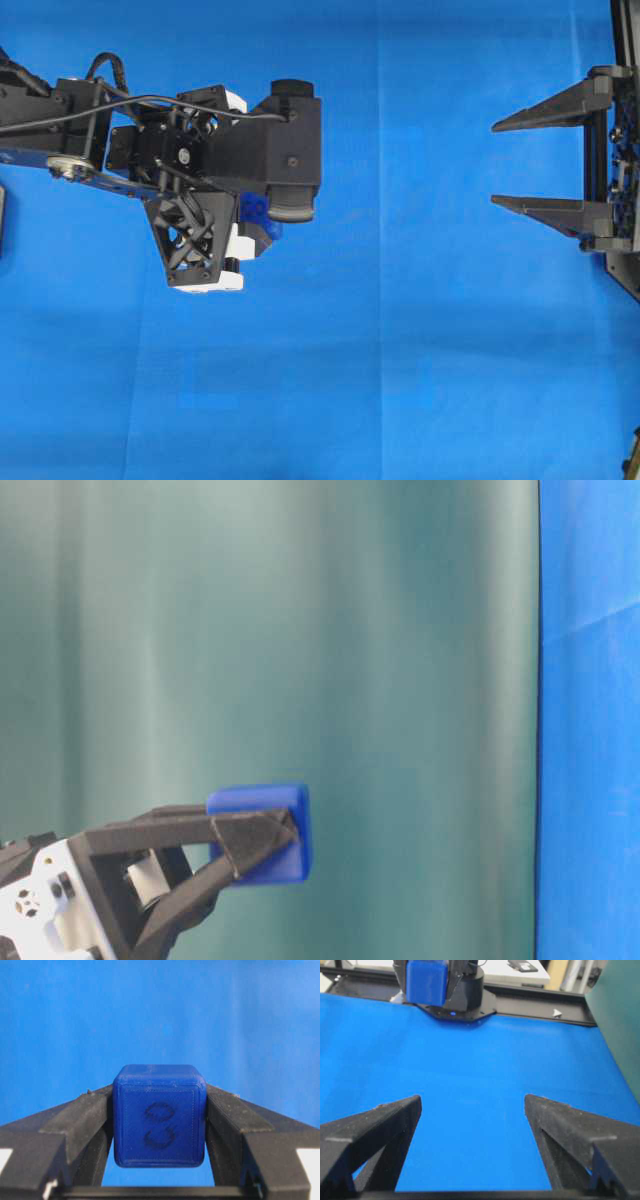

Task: Handover the blue block to the right arm after grasping it with the left arm, then place it in the designated position.
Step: 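Lift the cube and carry it back toward the left side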

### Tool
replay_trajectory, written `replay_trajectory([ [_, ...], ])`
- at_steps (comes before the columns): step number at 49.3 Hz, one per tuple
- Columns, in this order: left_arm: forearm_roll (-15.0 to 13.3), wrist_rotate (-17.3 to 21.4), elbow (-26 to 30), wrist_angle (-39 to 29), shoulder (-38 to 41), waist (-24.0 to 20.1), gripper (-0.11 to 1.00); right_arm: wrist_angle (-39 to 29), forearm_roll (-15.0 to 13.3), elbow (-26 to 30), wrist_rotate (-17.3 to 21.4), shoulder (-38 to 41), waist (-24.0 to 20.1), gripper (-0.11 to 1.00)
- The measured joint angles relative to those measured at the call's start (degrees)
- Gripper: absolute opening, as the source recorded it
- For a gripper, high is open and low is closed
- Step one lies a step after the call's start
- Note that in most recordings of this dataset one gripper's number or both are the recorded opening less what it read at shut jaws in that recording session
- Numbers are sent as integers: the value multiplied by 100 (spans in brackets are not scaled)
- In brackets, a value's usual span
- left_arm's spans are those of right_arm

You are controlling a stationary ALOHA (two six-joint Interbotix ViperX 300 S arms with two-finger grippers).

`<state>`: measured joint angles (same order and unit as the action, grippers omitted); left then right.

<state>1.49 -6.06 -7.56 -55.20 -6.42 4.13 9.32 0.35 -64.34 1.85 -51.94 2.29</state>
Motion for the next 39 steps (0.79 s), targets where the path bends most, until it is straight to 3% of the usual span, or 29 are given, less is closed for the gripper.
replay_trajectory([
  [13, 26, 53, -817, 1441, -413, 0, 46, 0, 0, 18, 0, 0, 0, 97],
  [28, 26, 483, -2109, 3762, -1283, -9, 46, 0, 0, 53, 0, -9, 0, 97],
  [39, 26, 545, -3006, 5396, -1854, -97, 46, 0, 0, 70, -9, 0, -9, 97],
])
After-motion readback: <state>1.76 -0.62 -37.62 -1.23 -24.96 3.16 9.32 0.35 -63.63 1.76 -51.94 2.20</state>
